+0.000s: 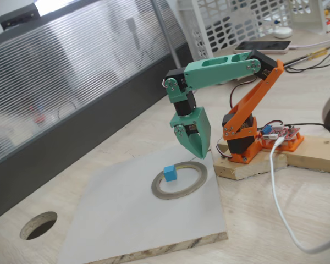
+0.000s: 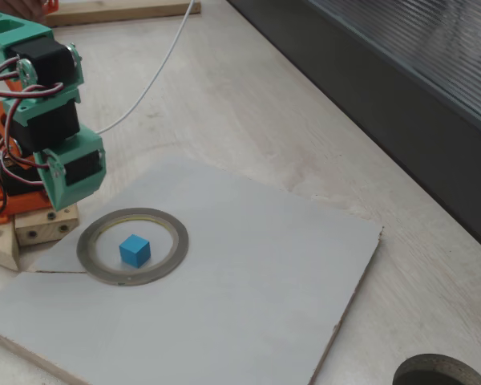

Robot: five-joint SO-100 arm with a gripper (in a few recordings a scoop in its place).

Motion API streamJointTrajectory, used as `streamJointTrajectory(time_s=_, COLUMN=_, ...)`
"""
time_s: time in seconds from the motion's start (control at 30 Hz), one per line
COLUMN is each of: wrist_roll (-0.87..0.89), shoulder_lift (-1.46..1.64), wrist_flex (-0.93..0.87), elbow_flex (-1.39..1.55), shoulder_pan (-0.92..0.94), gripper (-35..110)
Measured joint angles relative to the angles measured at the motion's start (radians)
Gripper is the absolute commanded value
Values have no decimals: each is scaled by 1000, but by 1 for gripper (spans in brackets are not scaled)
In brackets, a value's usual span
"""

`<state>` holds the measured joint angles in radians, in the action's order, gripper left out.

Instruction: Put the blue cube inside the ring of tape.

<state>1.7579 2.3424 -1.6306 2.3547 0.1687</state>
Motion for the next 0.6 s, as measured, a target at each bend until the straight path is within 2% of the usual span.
streamJointTrajectory(time_s=0.6, wrist_roll=0, shoulder_lift=0, wrist_flex=0, elbow_flex=0, shoulder_pan=0, gripper=1)
